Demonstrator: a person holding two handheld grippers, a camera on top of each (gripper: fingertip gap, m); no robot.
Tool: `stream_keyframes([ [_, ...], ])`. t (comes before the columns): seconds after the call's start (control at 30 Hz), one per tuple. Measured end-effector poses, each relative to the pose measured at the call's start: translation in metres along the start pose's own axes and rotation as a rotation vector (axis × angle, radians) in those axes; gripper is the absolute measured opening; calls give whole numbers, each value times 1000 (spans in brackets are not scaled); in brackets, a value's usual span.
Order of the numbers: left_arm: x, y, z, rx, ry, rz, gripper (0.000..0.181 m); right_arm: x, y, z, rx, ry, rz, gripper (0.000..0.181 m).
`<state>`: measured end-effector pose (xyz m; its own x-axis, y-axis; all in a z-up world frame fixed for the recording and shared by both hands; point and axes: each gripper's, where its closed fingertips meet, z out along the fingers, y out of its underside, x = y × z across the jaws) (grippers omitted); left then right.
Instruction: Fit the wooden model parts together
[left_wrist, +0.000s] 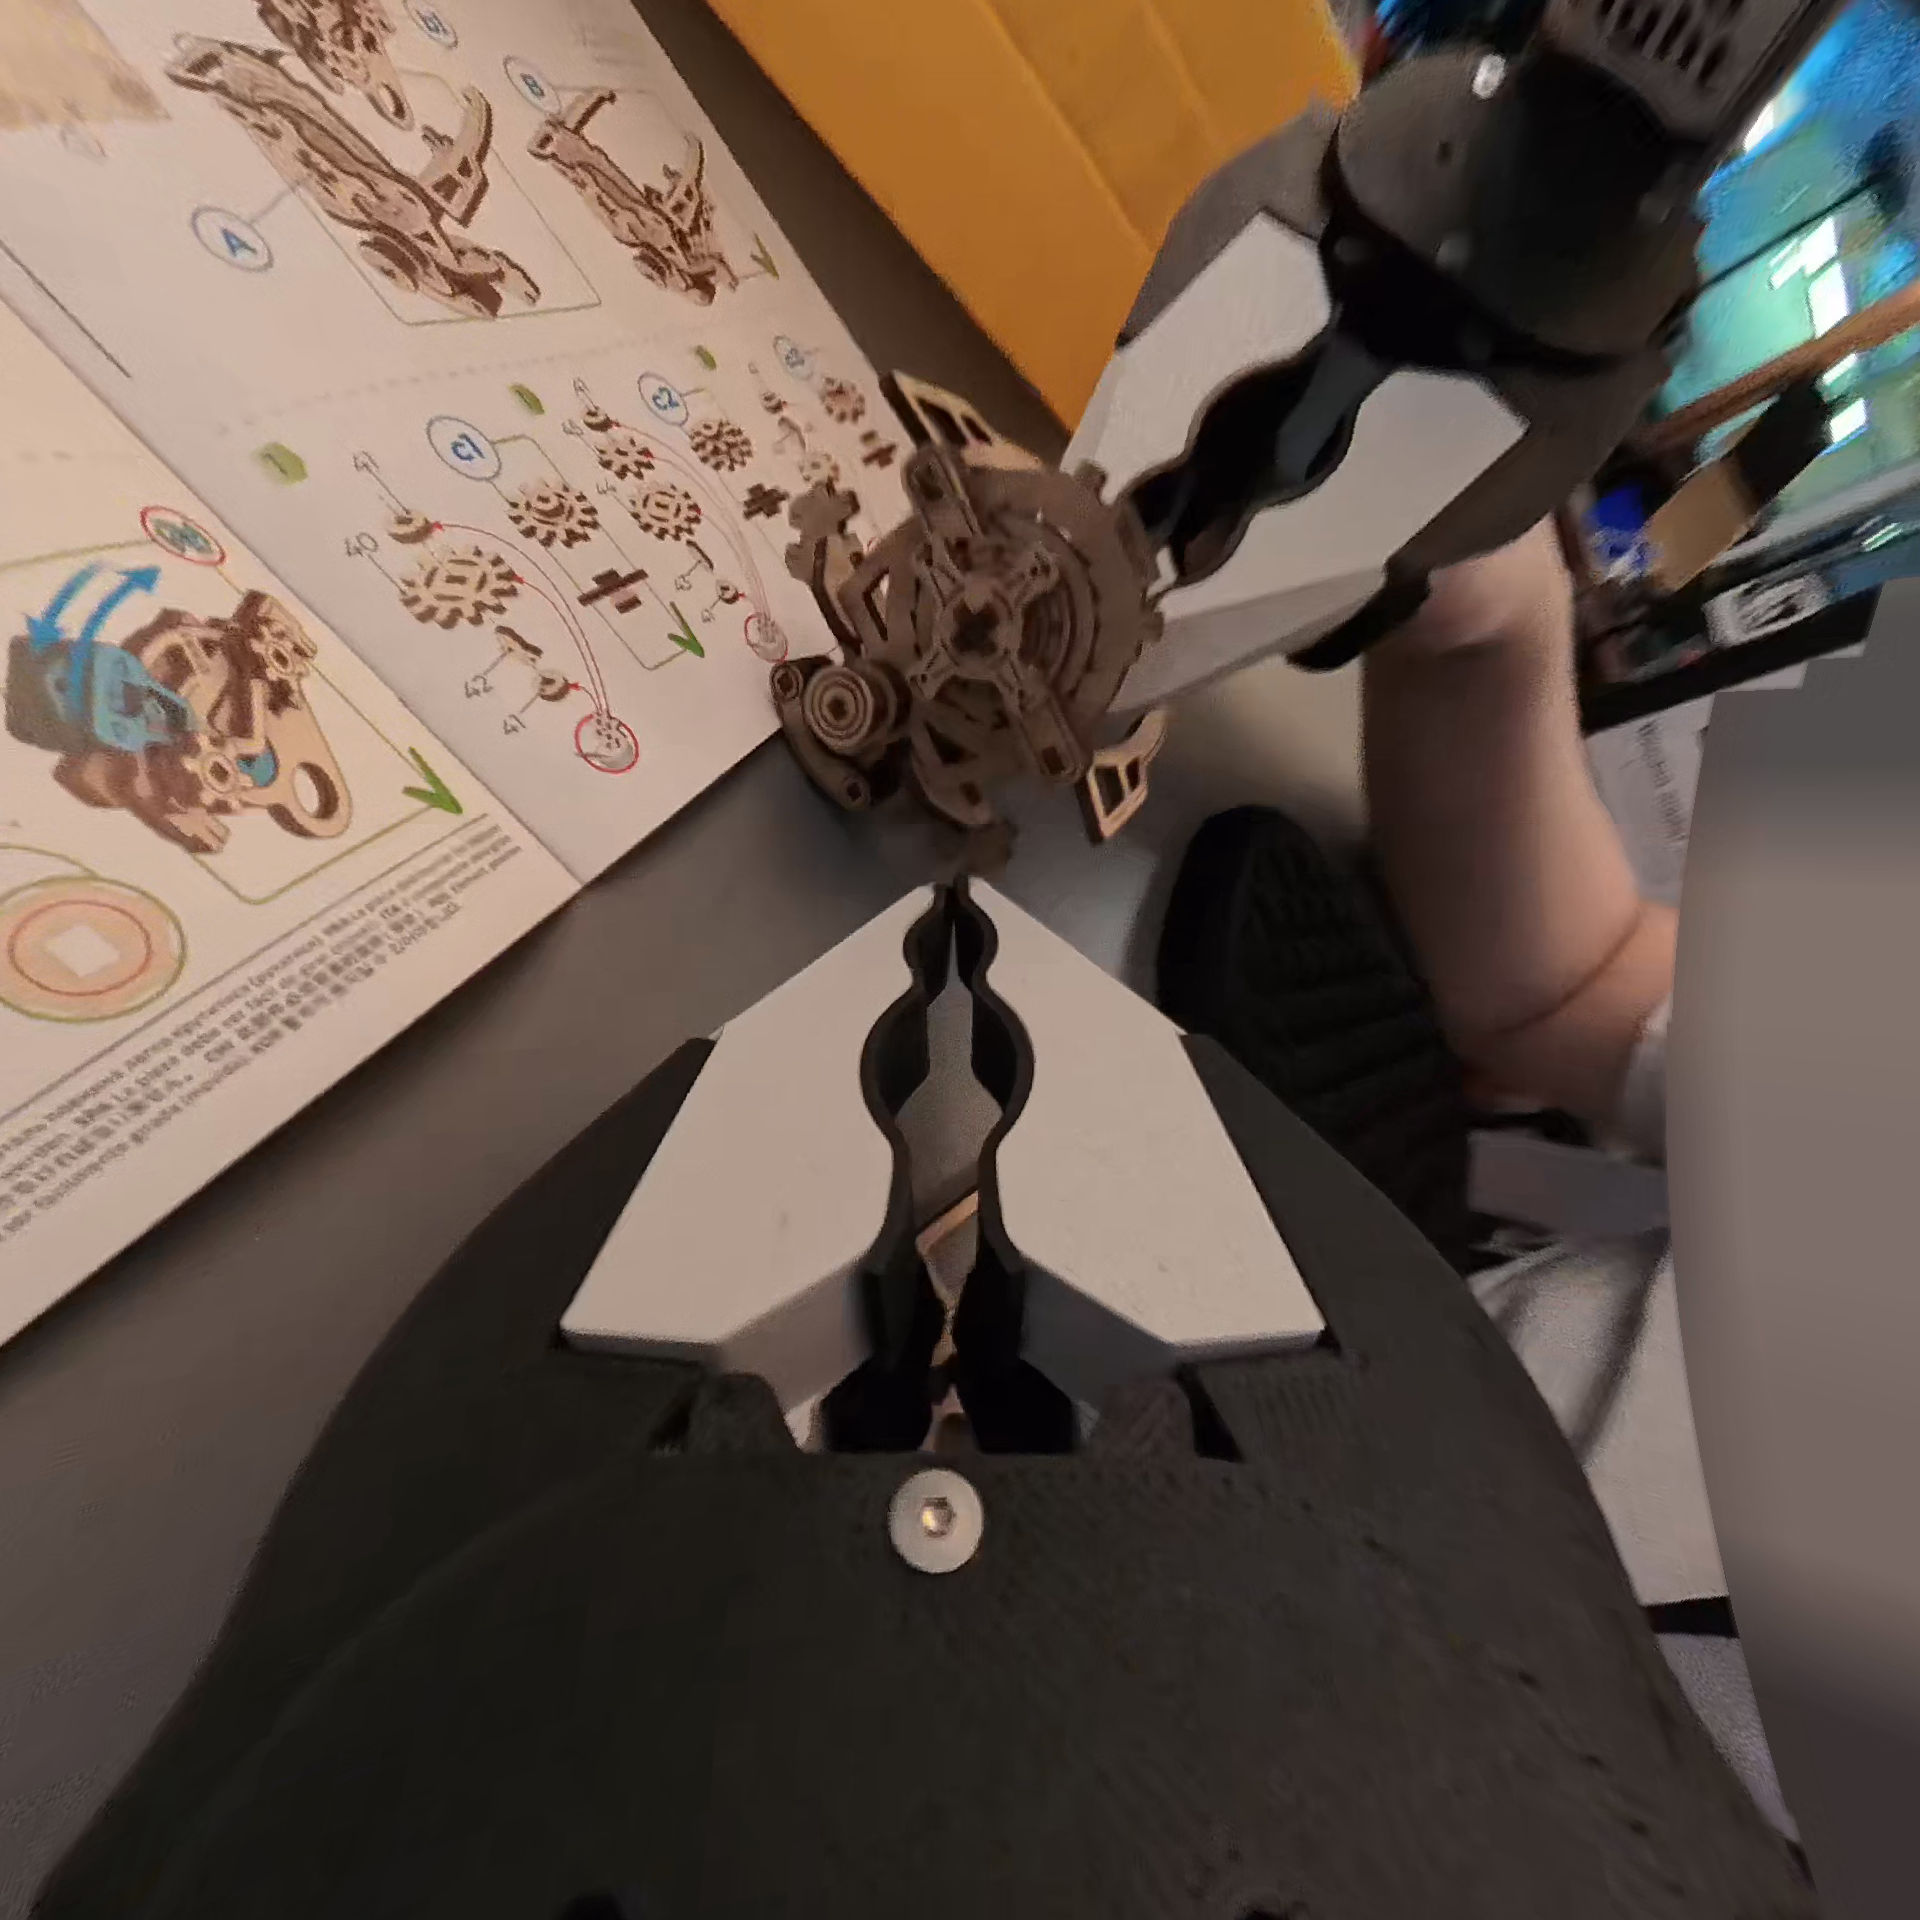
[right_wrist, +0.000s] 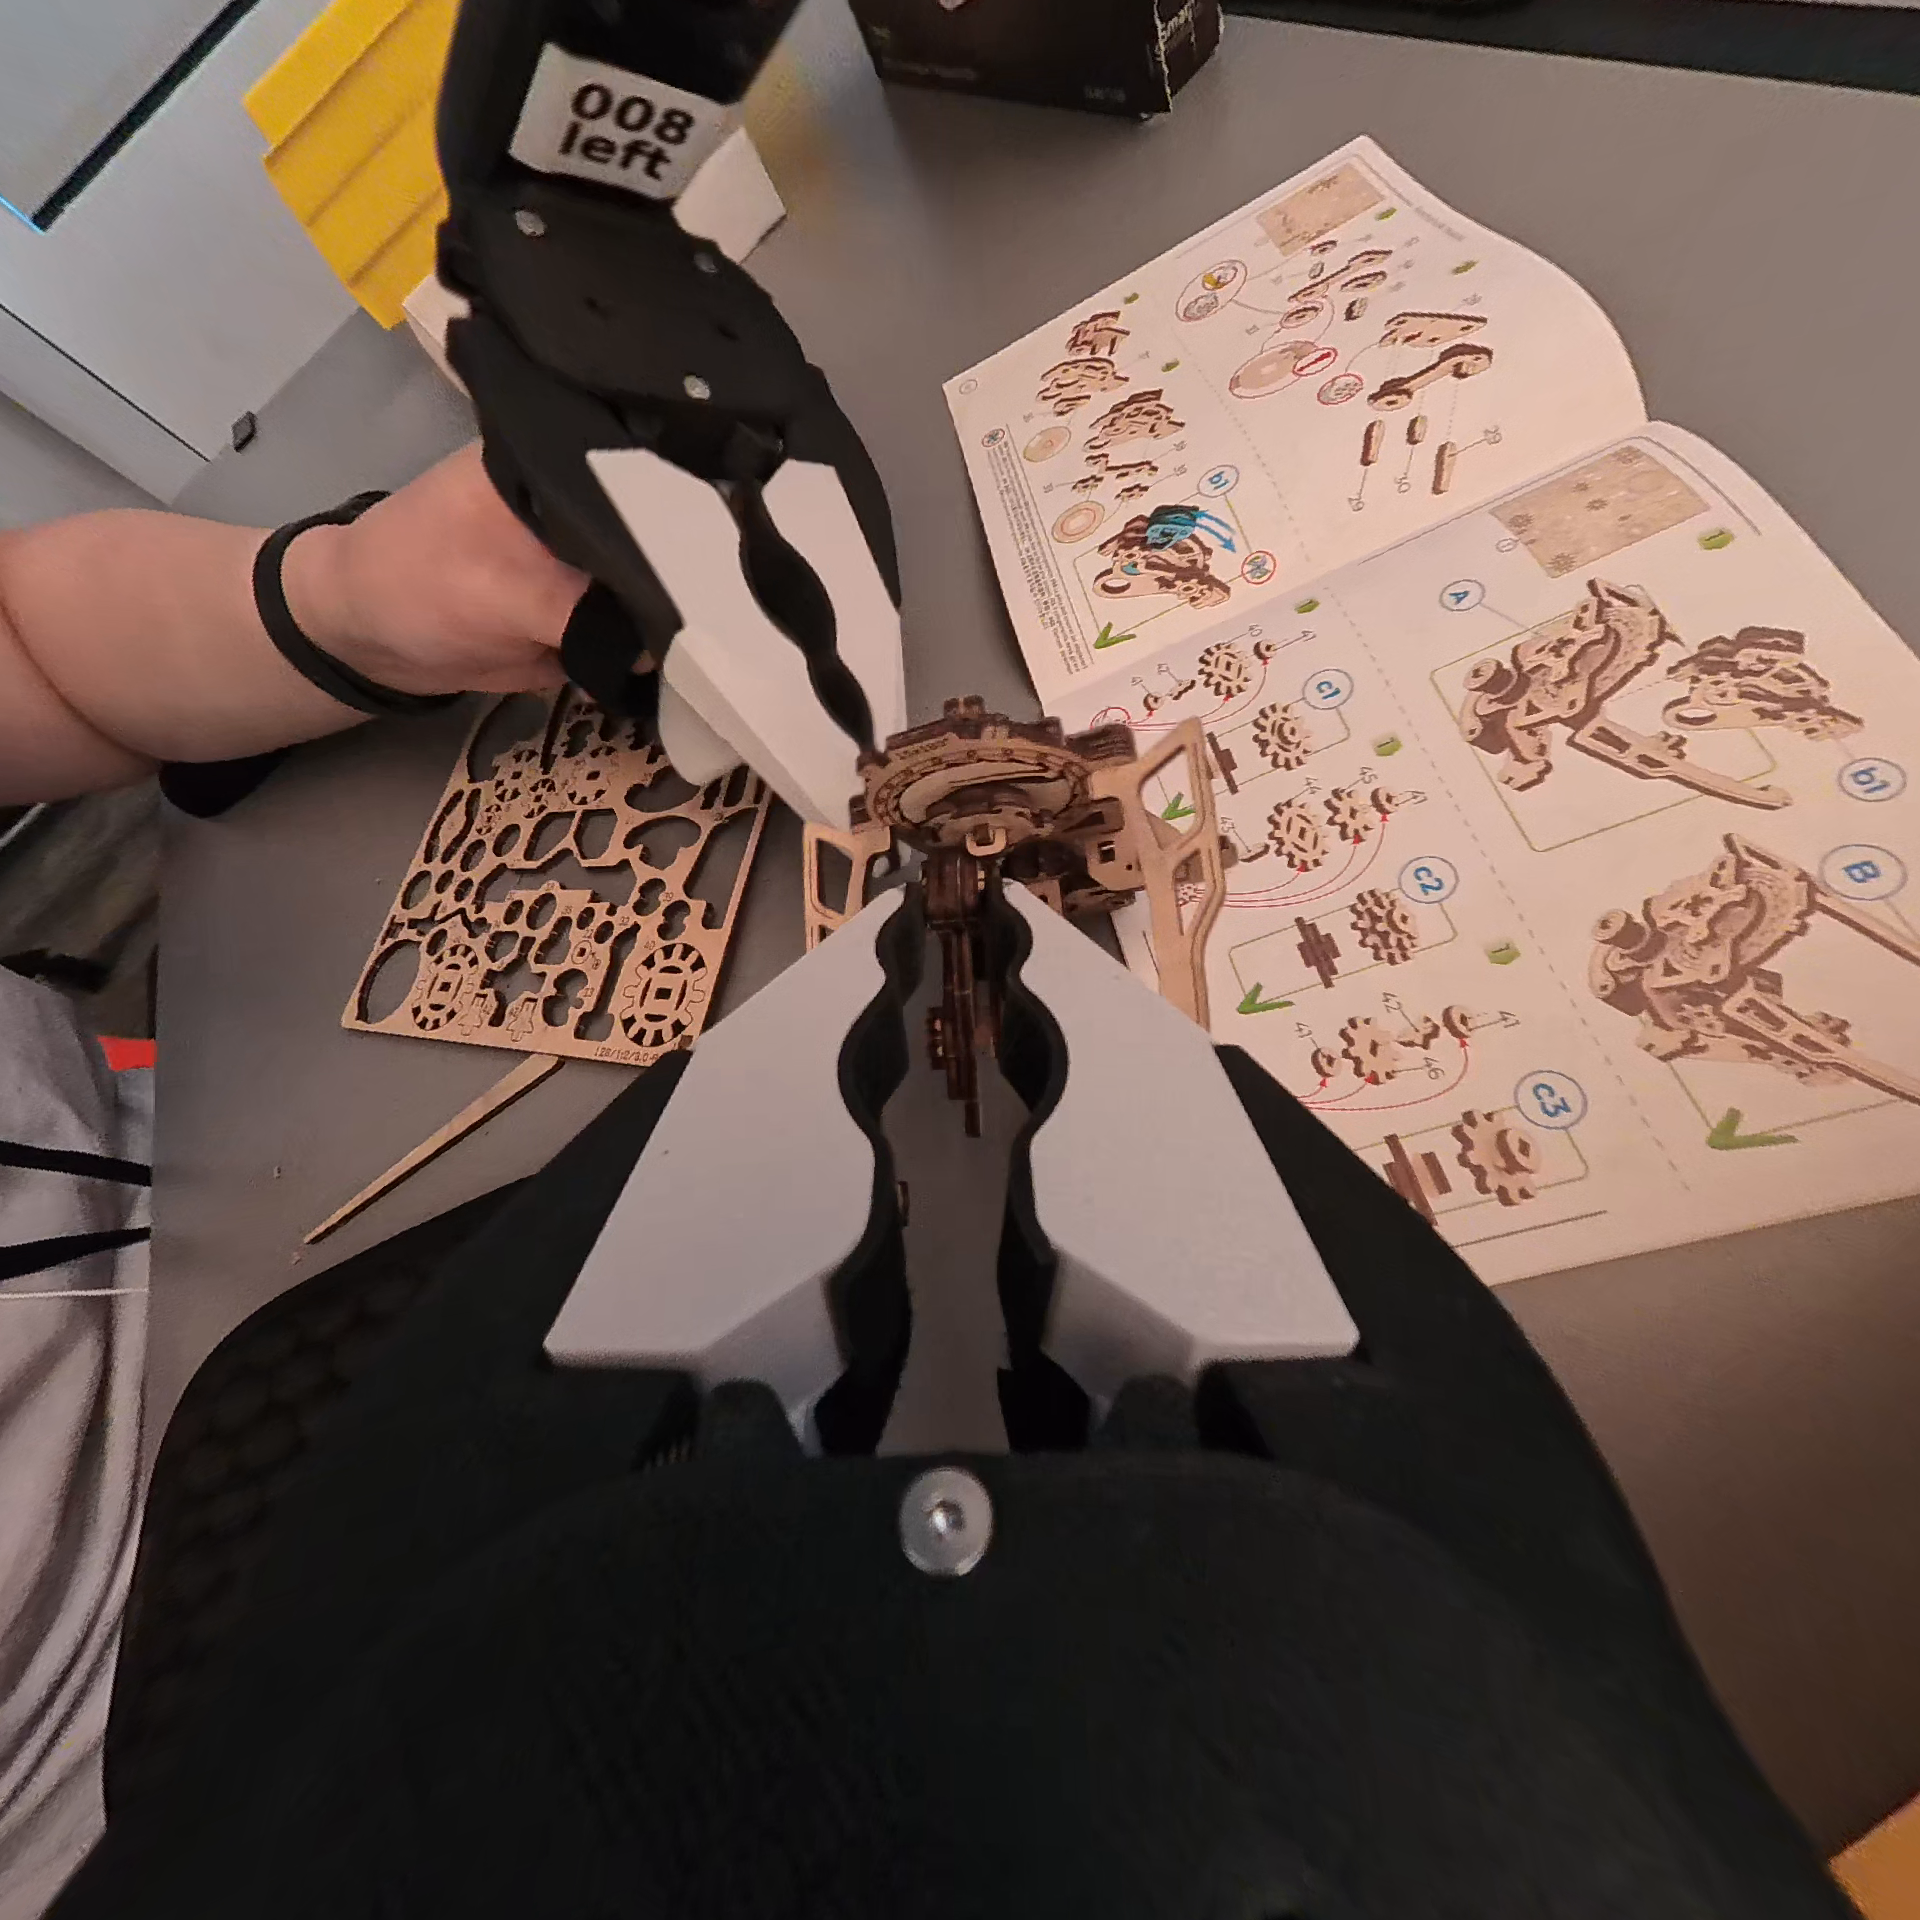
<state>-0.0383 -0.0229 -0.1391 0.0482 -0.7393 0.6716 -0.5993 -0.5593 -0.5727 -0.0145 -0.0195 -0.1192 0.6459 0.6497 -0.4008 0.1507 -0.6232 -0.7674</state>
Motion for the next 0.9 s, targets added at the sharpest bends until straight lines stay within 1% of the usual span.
stream_keyframes([
  [0.03,-2,3,1,-21,-34,43,0,1,-1,0,9,-1,10,10],
  [0.07,-3,5,3,-33,-62,84,4,3,-2,-1,22,0,32,10],
  [0.17,-3,7,9,-53,-152,200,26,8,-3,-2,47,-11,101,10],
  [0.2,-4,7,11,-55,-190,239,26,9,-4,-2,58,-15,123,10],
  [0.37,-13,2,13,-36,-347,356,23,9,-4,-2,51,-11,154,10],
  [0.53,-16,-3,17,-27,-392,387,21,10,-3,-1,47,-8,181,9],
  [0.6,-18,-5,19,-31,-417,403,15,9,-3,0,45,-9,192,9],
  [0.63,-19,-6,19,-37,-435,417,7,9,-4,0,46,-7,195,9],
  [0.67,-19,-5,20,-44,-447,433,6,10,-3,0,43,-2,198,9],
  [0.73,-20,-3,16,-75,-475,444,2,6,-9,-3,66,-3,207,9],
  [0.8,-17,0,2,-123,-487,421,2,-3,-20,-7,108,-28,223,9],
  [0.87,-9,11,-11,-222,-447,344,1,-10,-25,-10,123,-18,204,9],
  [0.9,-2,14,-17,-242,-408,306,1,-14,-27,-10,128,-22,197,9],
])
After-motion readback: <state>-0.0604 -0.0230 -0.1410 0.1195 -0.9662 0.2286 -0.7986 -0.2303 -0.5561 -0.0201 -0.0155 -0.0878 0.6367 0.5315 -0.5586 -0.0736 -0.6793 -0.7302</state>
